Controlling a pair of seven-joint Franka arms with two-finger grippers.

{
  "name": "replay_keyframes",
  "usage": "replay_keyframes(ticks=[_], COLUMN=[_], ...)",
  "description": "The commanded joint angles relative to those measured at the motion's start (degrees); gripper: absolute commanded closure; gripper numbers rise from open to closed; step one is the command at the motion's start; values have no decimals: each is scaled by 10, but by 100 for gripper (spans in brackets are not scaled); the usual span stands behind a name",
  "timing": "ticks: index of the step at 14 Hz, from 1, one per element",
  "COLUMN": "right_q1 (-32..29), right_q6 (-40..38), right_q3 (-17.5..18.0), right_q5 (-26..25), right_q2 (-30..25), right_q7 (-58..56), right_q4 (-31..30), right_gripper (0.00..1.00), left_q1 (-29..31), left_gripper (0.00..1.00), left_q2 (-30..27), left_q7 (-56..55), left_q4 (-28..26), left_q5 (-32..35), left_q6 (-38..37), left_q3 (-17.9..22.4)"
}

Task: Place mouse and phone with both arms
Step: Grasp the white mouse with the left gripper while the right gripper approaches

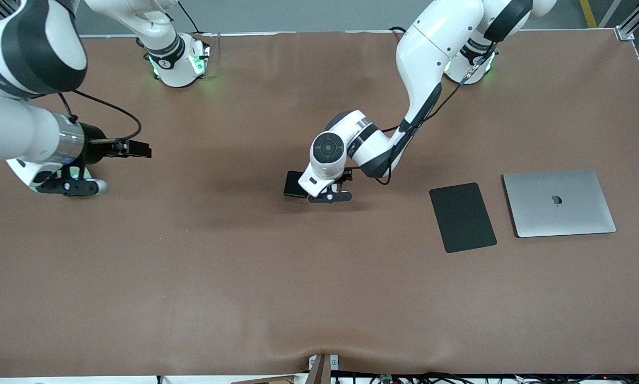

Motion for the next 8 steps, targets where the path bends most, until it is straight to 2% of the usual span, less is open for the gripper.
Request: replay_keyframes(ticks=[1,3,4,8], right_q1=[-1,0,0,4], right_q6=[17,30,36,50], right_q3=[20,27,30,32], right_q5=[9,10,12,15], right_q2=[7,15,18,29], right_q7=[38,47,48,70], right_q4=[2,2,2,3], right_gripper=[0,0,0,0], left_q1=[-8,-9,-9,-8], left_gripper=[15,18,24,78], left_q2=[6,9,9,7], left_q7=[-16,-17,-16,-14], left_q4=[7,8,8,9], left_q5=[12,12,13,13], left_q6=[0,0,0,-1], left_q3=[6,6,6,6])
